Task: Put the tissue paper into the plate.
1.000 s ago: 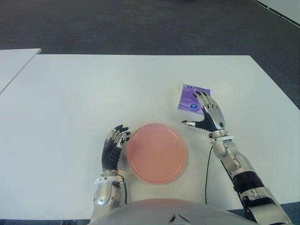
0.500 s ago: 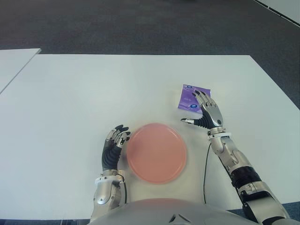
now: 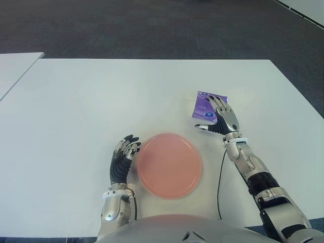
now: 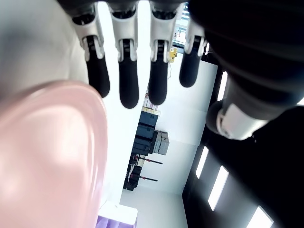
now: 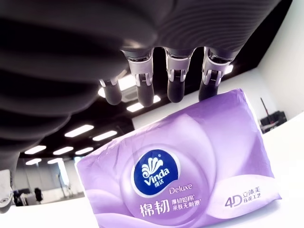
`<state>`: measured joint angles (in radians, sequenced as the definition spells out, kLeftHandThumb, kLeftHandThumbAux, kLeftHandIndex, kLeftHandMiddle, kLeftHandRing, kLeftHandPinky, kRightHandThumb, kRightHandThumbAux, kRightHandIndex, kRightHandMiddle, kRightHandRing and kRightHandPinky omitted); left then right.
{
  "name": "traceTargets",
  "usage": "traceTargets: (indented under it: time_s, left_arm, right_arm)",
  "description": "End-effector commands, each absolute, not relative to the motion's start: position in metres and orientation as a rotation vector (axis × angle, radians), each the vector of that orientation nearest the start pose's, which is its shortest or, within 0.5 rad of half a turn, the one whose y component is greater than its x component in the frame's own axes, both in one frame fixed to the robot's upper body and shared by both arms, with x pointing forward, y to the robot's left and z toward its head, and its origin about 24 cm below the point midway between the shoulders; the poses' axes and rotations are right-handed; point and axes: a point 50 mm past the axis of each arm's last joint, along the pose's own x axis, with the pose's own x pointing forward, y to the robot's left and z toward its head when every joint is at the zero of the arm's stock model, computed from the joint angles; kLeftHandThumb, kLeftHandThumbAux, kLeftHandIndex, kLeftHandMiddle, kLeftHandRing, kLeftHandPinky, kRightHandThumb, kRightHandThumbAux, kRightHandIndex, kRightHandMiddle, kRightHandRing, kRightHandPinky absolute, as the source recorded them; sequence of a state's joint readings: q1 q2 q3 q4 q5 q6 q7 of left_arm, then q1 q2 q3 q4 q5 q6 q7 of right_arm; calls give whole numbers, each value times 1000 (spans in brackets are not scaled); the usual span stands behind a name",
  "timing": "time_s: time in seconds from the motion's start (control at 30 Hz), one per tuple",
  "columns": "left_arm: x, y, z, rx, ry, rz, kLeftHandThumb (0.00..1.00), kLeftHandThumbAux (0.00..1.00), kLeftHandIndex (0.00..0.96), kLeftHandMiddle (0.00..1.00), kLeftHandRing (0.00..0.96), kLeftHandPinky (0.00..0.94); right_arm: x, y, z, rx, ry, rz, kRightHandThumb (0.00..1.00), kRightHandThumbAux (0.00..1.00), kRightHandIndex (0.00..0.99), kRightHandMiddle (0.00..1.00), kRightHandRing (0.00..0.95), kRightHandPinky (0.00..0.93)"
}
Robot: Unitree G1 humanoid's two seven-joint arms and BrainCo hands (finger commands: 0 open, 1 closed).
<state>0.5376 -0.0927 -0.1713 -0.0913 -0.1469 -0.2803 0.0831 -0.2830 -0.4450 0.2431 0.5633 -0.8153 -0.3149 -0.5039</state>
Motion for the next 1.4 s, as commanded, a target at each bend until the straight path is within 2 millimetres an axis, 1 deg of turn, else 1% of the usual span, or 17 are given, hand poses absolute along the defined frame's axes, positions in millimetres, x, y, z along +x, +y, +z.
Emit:
traceTargets:
  time_s: [0.03, 0.37, 1.07, 1.4]
  left_arm:
    - [135, 125, -16, -276, 195, 170, 282, 631, 253, 314, 342, 354]
    - [136, 124, -17, -284, 207, 177, 264, 615, 254, 311, 342, 355]
    - [138, 120, -19, -293, 207, 173, 275, 608, 255, 321, 344, 352]
    - [139, 120, -19, -287, 193, 176, 288, 621, 263, 327, 347, 357]
  right_arm:
    - [293, -201, 27, -1228, -287, 18, 347, 512, 4, 8, 0, 0]
    - [300, -204, 28, -1240, -281, 23, 357, 526, 1, 7, 0, 0]
    - [318, -205, 39, -1252, -281, 29, 318, 513, 0, 0, 0, 0]
    - [324, -206, 39, -1263, -285, 31, 345, 494, 0, 1, 0, 2]
